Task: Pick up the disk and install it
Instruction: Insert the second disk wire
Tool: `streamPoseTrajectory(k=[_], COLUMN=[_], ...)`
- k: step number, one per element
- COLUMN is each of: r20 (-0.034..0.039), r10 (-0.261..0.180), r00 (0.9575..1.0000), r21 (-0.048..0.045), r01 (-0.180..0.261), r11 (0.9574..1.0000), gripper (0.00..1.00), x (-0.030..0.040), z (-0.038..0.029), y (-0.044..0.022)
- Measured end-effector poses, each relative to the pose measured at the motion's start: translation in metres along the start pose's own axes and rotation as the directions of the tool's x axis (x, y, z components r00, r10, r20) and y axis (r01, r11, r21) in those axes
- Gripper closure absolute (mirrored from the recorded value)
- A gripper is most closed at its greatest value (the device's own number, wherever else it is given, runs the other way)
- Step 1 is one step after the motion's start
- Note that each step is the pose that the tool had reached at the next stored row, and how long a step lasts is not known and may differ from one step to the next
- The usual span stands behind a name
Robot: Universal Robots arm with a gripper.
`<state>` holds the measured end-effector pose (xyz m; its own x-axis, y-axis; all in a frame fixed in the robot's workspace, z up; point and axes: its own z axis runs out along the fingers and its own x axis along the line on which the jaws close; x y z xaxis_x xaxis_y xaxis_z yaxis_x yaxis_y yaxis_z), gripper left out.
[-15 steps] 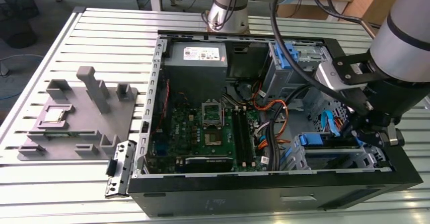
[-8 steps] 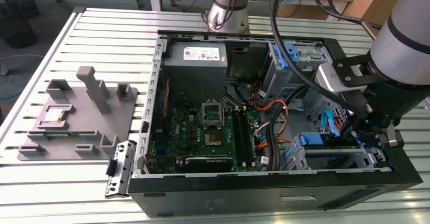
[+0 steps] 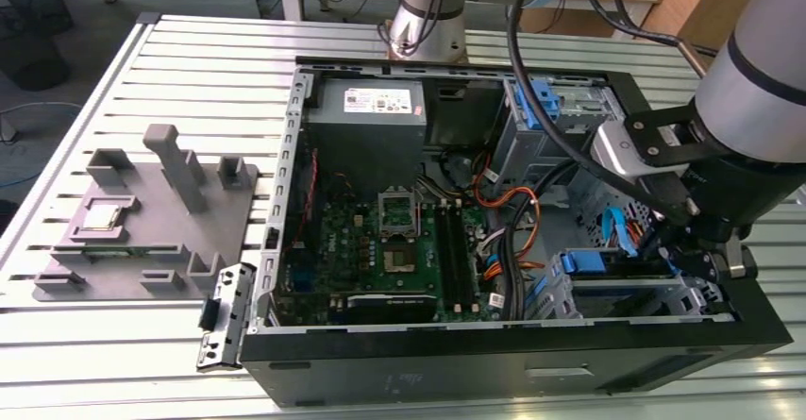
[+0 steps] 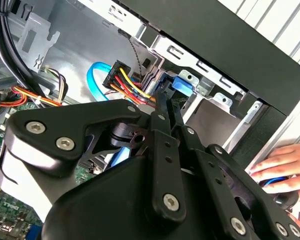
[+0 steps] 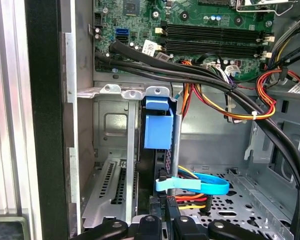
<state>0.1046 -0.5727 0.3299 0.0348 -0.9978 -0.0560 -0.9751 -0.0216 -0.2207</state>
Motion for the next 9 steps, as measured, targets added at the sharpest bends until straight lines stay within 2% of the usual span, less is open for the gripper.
streamPoseTrajectory(k=[9], r20=[0.0018], r10=[0.000], r00=[1.0000], r21=[0.0001], r01=[0.000], r11=[1.0000], gripper=[0.84], x=[-0.0002], z=[-0.0032], y=[-0.0007])
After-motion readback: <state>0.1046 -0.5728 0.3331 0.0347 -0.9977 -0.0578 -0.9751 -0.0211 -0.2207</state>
